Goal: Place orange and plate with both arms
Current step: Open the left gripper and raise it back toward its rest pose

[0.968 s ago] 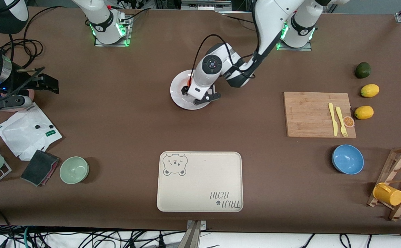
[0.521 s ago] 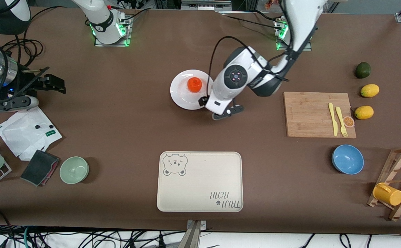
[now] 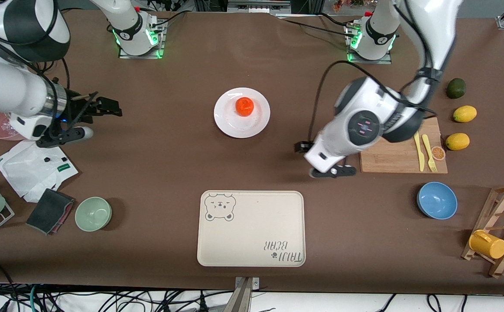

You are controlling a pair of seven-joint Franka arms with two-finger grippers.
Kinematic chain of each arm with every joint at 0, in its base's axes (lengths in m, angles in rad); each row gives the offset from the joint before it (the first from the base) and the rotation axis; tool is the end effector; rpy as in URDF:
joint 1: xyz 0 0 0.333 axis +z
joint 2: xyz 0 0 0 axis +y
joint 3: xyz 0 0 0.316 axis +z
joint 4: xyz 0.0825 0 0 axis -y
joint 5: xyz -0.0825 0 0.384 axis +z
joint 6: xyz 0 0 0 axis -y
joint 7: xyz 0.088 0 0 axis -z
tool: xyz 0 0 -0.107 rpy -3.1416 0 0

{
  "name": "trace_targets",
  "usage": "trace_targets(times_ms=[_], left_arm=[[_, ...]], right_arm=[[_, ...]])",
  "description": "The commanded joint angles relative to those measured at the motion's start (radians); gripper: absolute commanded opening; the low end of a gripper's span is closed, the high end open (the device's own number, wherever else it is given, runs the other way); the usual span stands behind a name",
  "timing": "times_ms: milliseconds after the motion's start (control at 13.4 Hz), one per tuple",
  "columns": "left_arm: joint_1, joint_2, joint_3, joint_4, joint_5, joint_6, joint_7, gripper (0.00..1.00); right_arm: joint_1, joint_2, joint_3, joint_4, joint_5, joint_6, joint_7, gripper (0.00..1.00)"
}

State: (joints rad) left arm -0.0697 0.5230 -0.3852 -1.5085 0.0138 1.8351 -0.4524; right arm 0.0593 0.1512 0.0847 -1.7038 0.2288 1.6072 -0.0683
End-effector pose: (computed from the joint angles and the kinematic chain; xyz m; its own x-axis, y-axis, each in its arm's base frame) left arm 0.6224 -0.2602 0.3676 0.9753 0.0142 -0.2204 0.0344 -0.9955 0.0878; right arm 0.5716 0.1042 0.4824 0.9528 0.1990 -0.2295 0.1410 -0.9589 -0.2464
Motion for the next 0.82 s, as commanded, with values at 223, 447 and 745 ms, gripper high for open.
trace_targets(times_ms=[223,447,745], left_arm=[[0.163,-0.230,-0.014,0.004,0.034,-0.203,0.278,1.00],[0.194,-0.340,-0.011,0.060,0.018,-0.342,0.284,1.00],[0.005,-0.460,0.271,0.004,-0.038,-0.326,0.307,1.00]], right_arm=[[-0.007,-0.018,0.004,-0.269,0.262,0.221,-0.229,1.00],[-0.007,0.019,0.027,-0.350,0.384,0.309,-0.306,1.00],[-0.007,0.056,0.061,-0.486,0.643,0.399,-0.480,1.00]])
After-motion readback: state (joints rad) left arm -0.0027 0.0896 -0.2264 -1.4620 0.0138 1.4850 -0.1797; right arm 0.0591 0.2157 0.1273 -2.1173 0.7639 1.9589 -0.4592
